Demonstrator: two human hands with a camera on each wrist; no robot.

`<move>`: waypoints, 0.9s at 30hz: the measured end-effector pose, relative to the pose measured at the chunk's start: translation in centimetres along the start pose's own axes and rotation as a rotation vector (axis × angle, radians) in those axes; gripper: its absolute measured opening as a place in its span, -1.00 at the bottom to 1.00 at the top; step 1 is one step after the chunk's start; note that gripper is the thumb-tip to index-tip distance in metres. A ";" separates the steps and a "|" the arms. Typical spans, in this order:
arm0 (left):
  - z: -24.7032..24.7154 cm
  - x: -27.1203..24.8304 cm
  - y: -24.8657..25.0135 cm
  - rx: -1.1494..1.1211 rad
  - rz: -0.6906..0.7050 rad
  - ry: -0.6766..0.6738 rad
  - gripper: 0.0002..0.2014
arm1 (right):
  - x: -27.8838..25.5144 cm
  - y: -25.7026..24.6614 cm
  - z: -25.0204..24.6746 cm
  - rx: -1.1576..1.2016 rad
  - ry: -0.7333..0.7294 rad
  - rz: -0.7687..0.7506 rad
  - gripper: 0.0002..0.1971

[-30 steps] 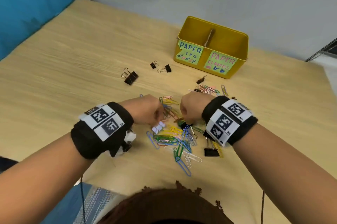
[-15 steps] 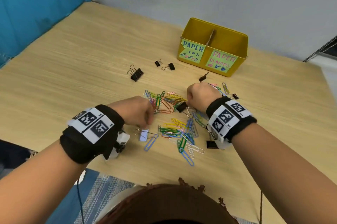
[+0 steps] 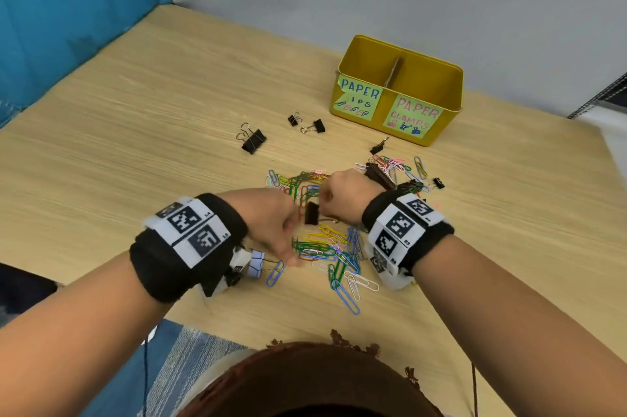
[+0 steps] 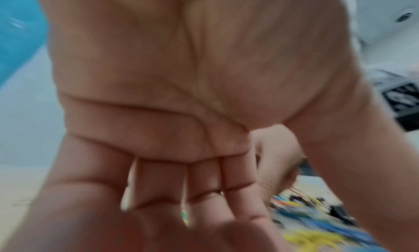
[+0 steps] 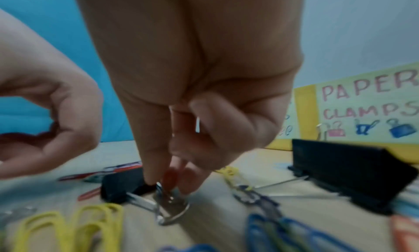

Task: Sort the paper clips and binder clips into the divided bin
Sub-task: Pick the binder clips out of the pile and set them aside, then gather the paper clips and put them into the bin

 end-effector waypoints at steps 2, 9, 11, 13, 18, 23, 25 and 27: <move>0.3 0.2 0.4 0.107 -0.008 0.018 -0.59 | -0.2 -1.0 -0.1 0.003 0.021 -0.029 -0.83; 0.8 -1.0 -3.2 0.084 -0.127 0.000 -0.56 | -1.9 -4.7 2.0 -0.236 -0.023 -0.153 -0.28; 1.5 -1.1 -4.3 0.073 -0.158 -0.019 -0.56 | -2.0 -5.8 3.2 -0.265 -0.023 -0.185 -0.18; 1.9 -1.1 -4.7 0.049 -0.163 -0.028 -0.56 | -1.8 -6.0 3.5 -0.273 -0.007 -0.188 -0.14; 0.2 -0.7 -3.0 -0.035 -0.071 0.097 -0.67 | -1.3 -1.5 0.4 -0.216 0.006 -0.040 -0.19; -1.1 1.2 1.2 0.196 0.030 0.169 -0.32 | -1.9 2.9 -0.1 -0.109 -0.028 0.085 -0.28; -0.6 1.5 1.4 0.302 0.016 0.125 -0.35 | -2.0 3.1 0.4 -0.118 -0.040 0.087 -0.23; -0.5 1.2 0.8 0.319 0.011 0.115 -0.41 | -1.8 3.3 0.2 -0.116 -0.006 0.089 -0.26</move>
Point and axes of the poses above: each hand's wrist, its own x-axis towards the middle knuckle, its own z-axis out of the palm, y = z × x, the point moved 8 cm from there along x, towards the middle knuckle, and after that the axes turned 6 degrees about x, right-handed, at the moved point
